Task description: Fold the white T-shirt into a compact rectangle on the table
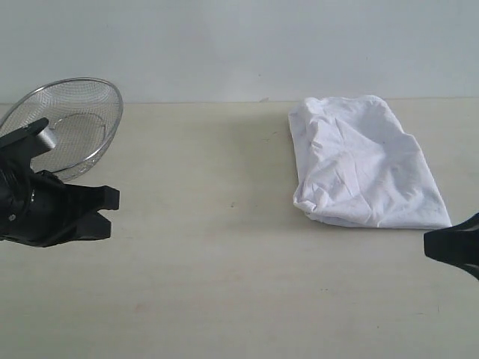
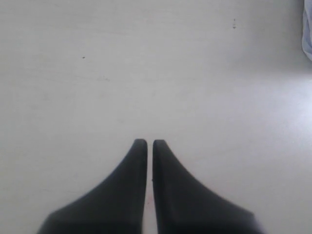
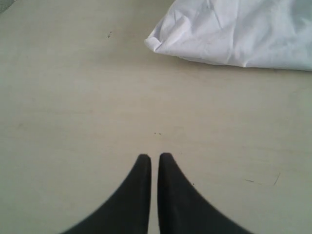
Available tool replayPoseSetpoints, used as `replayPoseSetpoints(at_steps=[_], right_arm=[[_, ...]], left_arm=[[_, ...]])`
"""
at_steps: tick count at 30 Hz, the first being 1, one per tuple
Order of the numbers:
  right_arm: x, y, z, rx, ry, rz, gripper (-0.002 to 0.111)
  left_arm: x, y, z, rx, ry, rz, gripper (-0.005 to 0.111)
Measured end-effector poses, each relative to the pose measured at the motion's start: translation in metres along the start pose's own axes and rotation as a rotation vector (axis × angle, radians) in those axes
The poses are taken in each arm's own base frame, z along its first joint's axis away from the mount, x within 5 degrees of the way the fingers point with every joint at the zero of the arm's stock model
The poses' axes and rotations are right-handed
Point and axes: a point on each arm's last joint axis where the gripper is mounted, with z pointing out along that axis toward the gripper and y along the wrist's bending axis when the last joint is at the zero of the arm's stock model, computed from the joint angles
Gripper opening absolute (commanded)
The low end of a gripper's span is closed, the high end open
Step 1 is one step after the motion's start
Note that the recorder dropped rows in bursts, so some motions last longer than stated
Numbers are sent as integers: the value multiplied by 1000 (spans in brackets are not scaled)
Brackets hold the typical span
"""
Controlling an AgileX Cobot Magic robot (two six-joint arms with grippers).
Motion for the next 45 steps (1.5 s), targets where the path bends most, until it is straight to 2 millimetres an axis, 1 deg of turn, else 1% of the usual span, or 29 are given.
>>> replayPoseSetpoints(at_steps=[28, 33, 35, 36, 38, 40, 42, 45], right_arm=[[0, 0, 0, -2, -1, 3, 1], [0, 0, 0, -2, -1, 3, 1], [0, 0, 0, -2, -1, 3, 1], [0, 0, 0, -3, -1, 4, 1], [0, 0, 0, -3, -1, 4, 1], [0, 0, 0, -4, -1, 6, 1], [0, 0, 0, -4, -1, 6, 1], [0, 0, 0, -4, -1, 6, 1]], left_arm=[[0, 0, 0, -1, -2, 0, 5], [-7, 3, -2, -40, -80, 52, 5], [-12, 2, -10, -52, -143, 85, 5], [-15, 0, -18, -54, -185, 101, 5], [-20, -6, -36, -51, -280, 123, 5], [-24, -12, -62, -41, -401, 141, 5], [-22, -17, -87, -34, -510, 162, 5], [-10, -17, -118, -50, -661, 214, 5]])
